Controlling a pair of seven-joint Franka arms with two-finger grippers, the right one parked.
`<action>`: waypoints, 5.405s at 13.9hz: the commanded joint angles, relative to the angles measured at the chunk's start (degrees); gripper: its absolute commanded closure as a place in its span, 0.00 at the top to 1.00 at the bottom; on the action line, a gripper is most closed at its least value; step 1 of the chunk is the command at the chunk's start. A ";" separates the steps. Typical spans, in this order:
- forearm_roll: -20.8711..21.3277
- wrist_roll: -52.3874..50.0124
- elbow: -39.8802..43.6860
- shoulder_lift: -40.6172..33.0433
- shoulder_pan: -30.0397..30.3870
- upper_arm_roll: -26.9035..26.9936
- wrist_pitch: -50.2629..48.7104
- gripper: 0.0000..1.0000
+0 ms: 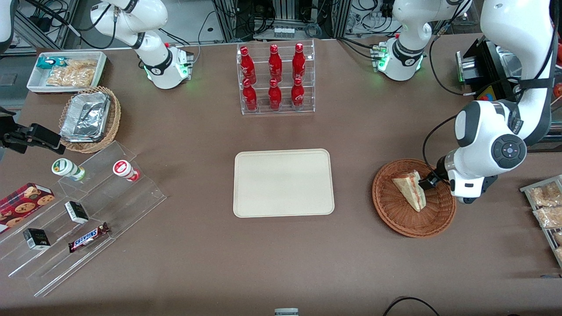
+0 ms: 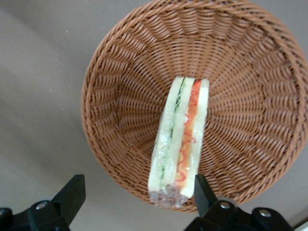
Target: Place sandwich from basket to tray
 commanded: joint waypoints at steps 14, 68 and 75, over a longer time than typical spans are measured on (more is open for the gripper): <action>-0.41 1.18 -0.08 10.46 2.60 -3.43 10.30 0.84; 9.27 16.79 29.89 -0.77 -4.10 -18.46 -35.46 1.00; 4.78 23.33 24.99 -14.12 6.81 -17.93 -46.30 1.00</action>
